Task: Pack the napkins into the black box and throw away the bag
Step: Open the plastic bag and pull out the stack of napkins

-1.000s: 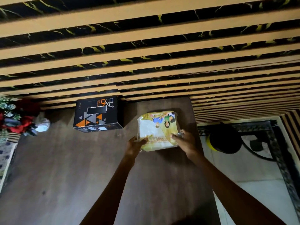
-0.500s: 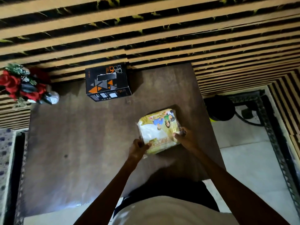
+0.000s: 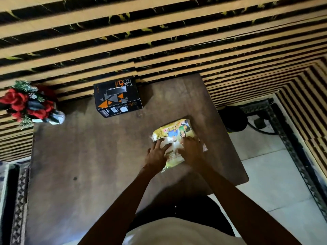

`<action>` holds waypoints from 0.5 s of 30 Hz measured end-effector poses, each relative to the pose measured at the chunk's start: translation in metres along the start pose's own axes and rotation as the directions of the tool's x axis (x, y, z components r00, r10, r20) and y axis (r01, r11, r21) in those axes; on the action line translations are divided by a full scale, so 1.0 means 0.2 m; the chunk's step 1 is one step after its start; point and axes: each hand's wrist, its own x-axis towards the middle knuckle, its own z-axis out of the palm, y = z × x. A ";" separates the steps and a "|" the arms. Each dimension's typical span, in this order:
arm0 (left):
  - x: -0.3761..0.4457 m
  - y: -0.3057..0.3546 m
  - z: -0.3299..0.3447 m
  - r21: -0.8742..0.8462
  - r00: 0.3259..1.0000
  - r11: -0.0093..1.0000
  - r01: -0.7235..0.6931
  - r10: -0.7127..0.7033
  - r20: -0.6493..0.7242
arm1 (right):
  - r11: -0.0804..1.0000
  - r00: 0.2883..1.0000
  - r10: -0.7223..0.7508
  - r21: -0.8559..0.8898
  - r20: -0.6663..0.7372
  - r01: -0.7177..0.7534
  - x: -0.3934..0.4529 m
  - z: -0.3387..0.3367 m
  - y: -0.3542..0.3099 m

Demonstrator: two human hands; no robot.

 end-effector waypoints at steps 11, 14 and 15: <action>0.00 0.05 -0.02 -0.107 0.999 0.994 0.031 -0.033 -0.011 | 0.860 0.974 -0.184 0.458 -0.135 0.226 -0.19 -0.08 0.20; -0.02 0.12 -0.04 -0.026 0.998 1.000 0.002 -0.004 -0.068 | 0.817 0.951 -0.249 0.488 -0.184 0.308 -0.30 -0.08 0.29; -0.03 0.14 -0.04 -0.022 0.997 0.999 -0.032 0.030 -0.073 | 0.811 0.950 -0.253 0.496 -0.182 0.311 -0.32 -0.06 0.33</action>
